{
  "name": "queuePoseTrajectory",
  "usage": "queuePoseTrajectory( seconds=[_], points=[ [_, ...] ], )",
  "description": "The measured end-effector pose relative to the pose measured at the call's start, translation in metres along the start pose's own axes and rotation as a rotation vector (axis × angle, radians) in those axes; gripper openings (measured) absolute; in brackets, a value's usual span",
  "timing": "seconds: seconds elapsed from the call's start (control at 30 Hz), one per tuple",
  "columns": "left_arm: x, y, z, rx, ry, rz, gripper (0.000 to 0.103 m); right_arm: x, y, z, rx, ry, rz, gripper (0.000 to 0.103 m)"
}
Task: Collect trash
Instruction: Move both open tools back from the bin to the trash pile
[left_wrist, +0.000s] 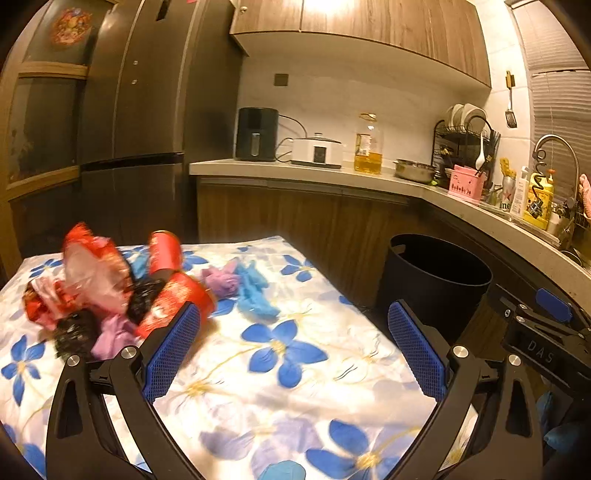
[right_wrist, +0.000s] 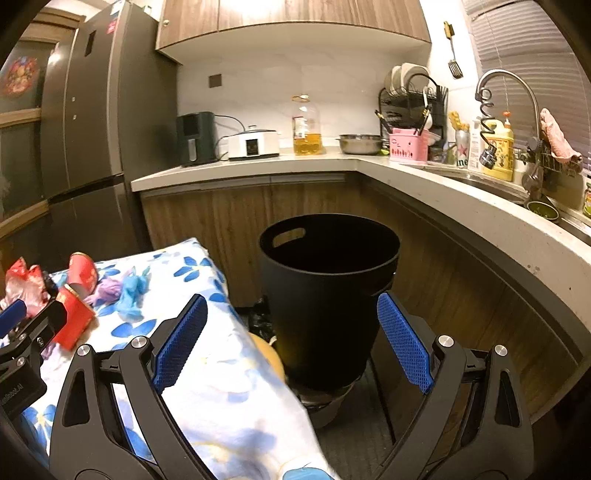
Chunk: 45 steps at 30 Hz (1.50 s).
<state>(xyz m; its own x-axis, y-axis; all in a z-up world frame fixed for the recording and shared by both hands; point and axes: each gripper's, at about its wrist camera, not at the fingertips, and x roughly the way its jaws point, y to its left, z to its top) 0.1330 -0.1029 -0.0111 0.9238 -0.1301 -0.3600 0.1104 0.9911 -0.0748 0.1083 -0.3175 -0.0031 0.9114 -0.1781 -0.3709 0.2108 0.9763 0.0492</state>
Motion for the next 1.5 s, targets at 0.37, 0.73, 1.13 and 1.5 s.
queuePoseTrajectory(
  seconds=[0.37, 0.73, 1.13, 1.5],
  points=[
    [-0.030, 0.037, -0.019, -0.034, 0.000, 0.084, 0.097, -0.017, 0.034, -0.015, -0.022, 0.005, 0.062, 0.092],
    [-0.049, 0.086, -0.035, -0.086, 0.002, 0.193, 0.097, -0.015, 0.085, -0.034, -0.074, 0.020, 0.174, 0.092],
    [-0.061, 0.144, -0.041, -0.148, -0.013, 0.329, 0.097, -0.002, 0.154, -0.046, -0.133, 0.052, 0.315, 0.092],
    [-0.020, 0.191, -0.022, -0.207, 0.024, 0.358, 0.097, 0.013, 0.189, -0.043, -0.133, 0.053, 0.339, 0.092]
  ],
)
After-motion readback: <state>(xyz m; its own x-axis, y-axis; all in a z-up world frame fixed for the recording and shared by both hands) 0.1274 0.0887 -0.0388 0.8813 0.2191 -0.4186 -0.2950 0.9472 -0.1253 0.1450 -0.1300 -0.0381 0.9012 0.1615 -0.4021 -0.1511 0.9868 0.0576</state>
